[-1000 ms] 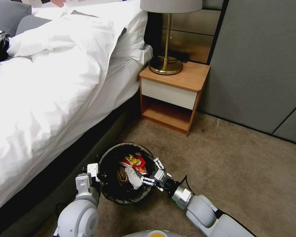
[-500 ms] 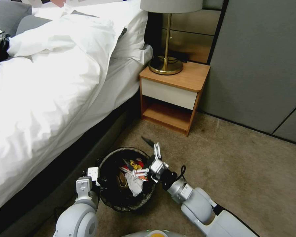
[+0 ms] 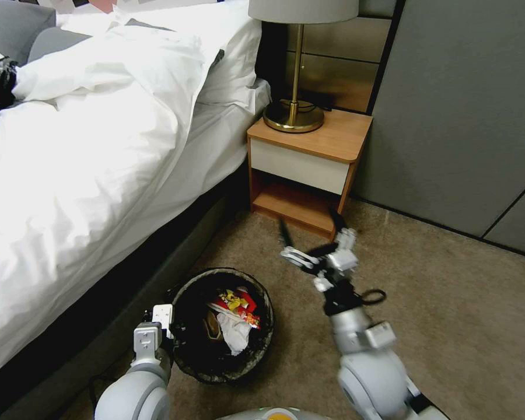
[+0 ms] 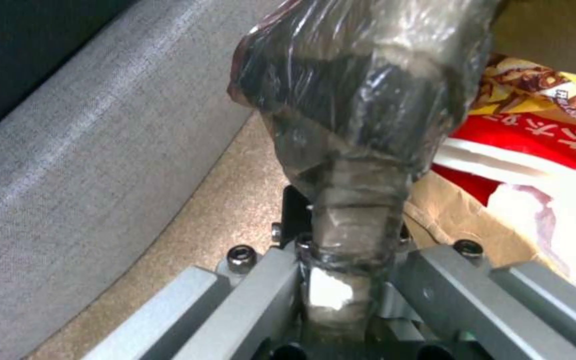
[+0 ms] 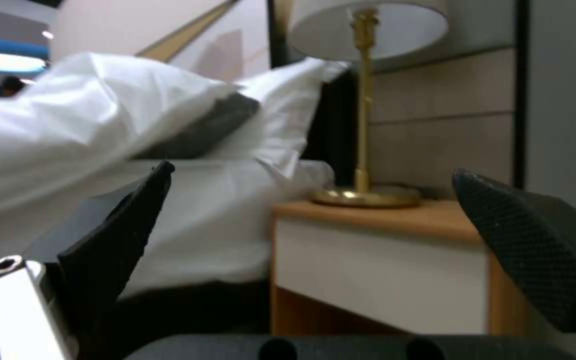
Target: Pick up the trash bin, then pick up the garbage from the floor and place it into the trash bin.
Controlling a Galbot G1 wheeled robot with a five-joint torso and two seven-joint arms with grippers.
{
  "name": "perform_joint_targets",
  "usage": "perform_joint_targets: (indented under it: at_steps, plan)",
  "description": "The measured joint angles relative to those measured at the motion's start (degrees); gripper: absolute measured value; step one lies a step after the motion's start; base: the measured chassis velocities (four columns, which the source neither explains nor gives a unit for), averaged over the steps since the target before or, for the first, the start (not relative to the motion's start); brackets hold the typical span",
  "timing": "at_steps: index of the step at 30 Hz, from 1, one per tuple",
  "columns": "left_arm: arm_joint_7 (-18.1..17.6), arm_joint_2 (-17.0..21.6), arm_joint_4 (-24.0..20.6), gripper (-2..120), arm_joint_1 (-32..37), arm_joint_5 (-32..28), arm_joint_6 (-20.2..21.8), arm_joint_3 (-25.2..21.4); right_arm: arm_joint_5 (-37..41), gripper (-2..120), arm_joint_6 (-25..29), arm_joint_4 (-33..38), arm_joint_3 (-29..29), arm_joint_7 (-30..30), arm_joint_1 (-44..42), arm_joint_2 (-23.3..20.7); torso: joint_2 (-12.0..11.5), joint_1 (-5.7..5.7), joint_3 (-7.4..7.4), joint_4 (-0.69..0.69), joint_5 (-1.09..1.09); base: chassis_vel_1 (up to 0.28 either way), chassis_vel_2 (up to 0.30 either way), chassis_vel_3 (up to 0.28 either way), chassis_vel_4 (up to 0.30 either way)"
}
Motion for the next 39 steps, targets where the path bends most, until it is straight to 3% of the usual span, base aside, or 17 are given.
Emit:
perform_joint_targets:
  at_steps: [4,14,39]
  plan:
    - [-0.1,0.0,0.0,0,0.2,-0.1,0.0,0.0,-0.8,100,3.9,-3.7,3.5,0.8,-4.4,0.7,0.0,0.0,0.0,0.0,0.0,0.0,0.0,0.0,0.0]
    - [-0.2,0.0,-0.6,0,0.3,-0.5,0.2,0.0,-0.6,100,5.7,-6.7,5.7,2.0,-5.3,0.2,0.0,0.0,0.0,0.01,-0.01,0.0,0.0,0.0,0.0]
    - [-0.4,0.9,-3.9,0,3.3,-1.8,2.6,-0.5,0.0,100,3.6,-6.5,1.2,0.3,0.0,-1.8,0.0,0.0,0.0,0.0,-0.01,0.051,0.058,0.057,0.057]
